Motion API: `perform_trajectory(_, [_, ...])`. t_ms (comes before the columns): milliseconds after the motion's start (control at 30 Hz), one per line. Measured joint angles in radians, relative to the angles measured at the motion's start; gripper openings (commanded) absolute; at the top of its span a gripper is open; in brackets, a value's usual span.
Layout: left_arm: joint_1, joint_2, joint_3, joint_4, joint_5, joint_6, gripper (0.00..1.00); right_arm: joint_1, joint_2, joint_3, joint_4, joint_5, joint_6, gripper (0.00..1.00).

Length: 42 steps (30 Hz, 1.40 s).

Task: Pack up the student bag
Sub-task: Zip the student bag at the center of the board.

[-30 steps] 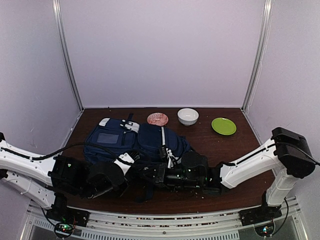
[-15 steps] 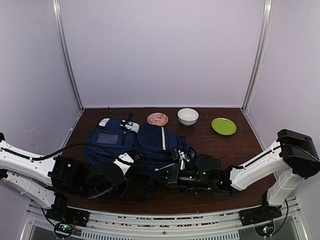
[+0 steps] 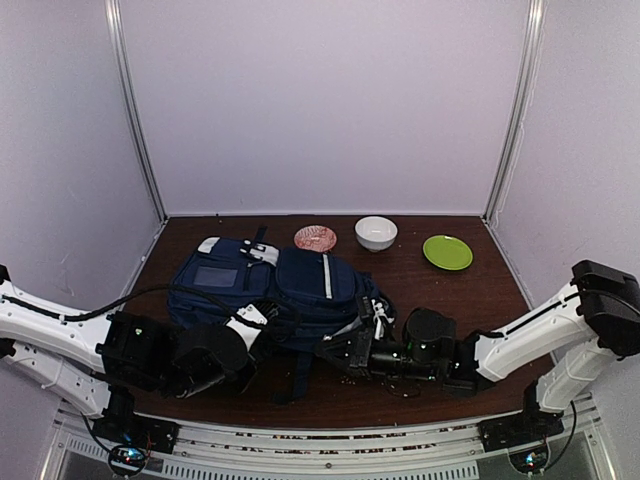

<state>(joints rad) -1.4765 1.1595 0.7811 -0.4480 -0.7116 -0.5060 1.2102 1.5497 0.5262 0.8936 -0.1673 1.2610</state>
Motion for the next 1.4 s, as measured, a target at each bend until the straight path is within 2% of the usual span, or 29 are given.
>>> perform_trajectory(233, [-0.002, 0.000, -0.008, 0.007, -0.010, -0.009, 0.00, -0.019, -0.102, -0.056, -0.105, 0.042, -0.048, 0.00])
perform_trajectory(467, [-0.008, -0.010, -0.045, 0.055, -0.009, -0.031, 0.00, -0.039, -0.244, -0.101, -0.285, 0.085, -0.112, 0.00])
perform_trajectory(533, [-0.010, -0.014, -0.055, 0.085, -0.006, -0.038, 0.00, -0.039, -0.279, -0.101, -0.335, 0.095, -0.133, 0.07])
perform_trajectory(633, [-0.013, -0.016, -0.065, 0.106, -0.008, -0.047, 0.00, -0.040, -0.315, -0.092, -0.416, 0.110, -0.167, 0.30])
perform_trajectory(733, [-0.013, -0.023, -0.083, 0.085, -0.015, -0.053, 0.00, -0.042, -0.363, -0.076, -0.570, 0.159, -0.229, 0.45])
perform_trajectory(833, [-0.013, -0.023, -0.089, 0.075, -0.014, -0.054, 0.00, -0.018, -0.416, -0.031, -0.743, 0.218, -0.285, 0.50])
perform_trajectory(967, [-0.013, -0.023, -0.089, 0.076, -0.014, -0.053, 0.00, 0.047, -0.473, 0.084, -0.957, 0.323, -0.349, 0.50])
perform_trajectory(1167, [-0.013, -0.014, -0.087, 0.076, -0.015, -0.053, 0.00, 0.165, -0.380, 0.346, -1.220, 0.510, -0.397, 0.51])
perform_trajectory(1400, [-0.013, 0.013, -0.076, 0.072, -0.017, -0.053, 0.00, 0.246, -0.089, 0.603, -1.522, 0.711, -0.384, 0.58])
